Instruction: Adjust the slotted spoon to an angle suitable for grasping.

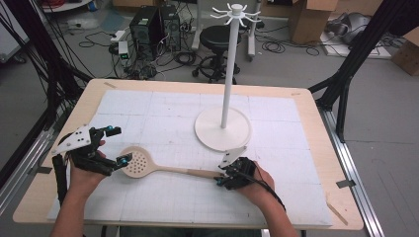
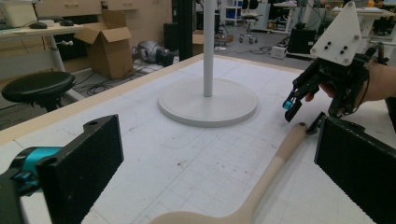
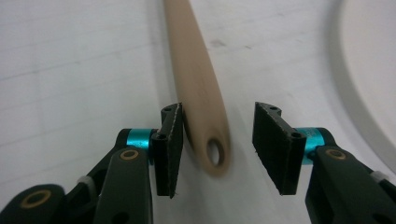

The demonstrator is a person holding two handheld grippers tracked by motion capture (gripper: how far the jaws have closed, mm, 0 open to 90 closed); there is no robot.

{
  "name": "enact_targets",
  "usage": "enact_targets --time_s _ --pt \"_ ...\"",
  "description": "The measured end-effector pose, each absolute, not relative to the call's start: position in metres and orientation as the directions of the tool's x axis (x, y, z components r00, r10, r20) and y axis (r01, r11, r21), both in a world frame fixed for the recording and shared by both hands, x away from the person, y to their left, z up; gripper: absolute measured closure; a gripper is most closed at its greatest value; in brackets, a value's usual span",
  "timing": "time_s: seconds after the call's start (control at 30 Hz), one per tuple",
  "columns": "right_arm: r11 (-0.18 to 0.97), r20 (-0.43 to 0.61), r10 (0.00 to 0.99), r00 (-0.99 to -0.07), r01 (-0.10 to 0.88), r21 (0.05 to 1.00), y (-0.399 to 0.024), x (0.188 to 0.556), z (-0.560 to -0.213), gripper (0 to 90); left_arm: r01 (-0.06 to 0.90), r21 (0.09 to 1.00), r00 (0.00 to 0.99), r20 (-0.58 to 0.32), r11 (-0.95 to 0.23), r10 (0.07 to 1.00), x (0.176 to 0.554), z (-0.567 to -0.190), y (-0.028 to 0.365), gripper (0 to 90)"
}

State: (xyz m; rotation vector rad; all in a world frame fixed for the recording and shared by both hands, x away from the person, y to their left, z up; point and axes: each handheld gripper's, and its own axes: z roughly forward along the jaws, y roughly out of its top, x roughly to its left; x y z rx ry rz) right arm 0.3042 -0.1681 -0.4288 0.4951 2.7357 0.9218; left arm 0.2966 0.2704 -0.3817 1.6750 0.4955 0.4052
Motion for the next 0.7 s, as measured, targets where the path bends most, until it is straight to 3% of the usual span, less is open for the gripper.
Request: enact_targets --time_s 0.13,0.43,0.7 --pt "0.740 -0.071 0.371 -0.926 0.248 0.625 -0.173 0.307 -0.429 67.5 0.093 0.987 0.846 -0.010 -0.129 0.533 0.297 -0.382 0.270 1.6" --pt "0.769 -0.138 0.315 -0.939 0.167 0.617 -0.152 0.308 -0.429 69.4 0.092 0.988 0.846 -0.011 -0.125 0.534 0.296 -0.381 0.269 1.7" --pt "0.745 -0.124 0.295 -0.947 0.146 0.651 -0.123 0.318 -0.433 69.5 0.101 0.985 0.845 -0.009 -0.142 0.534 0.297 -0.382 0.270 1.7"
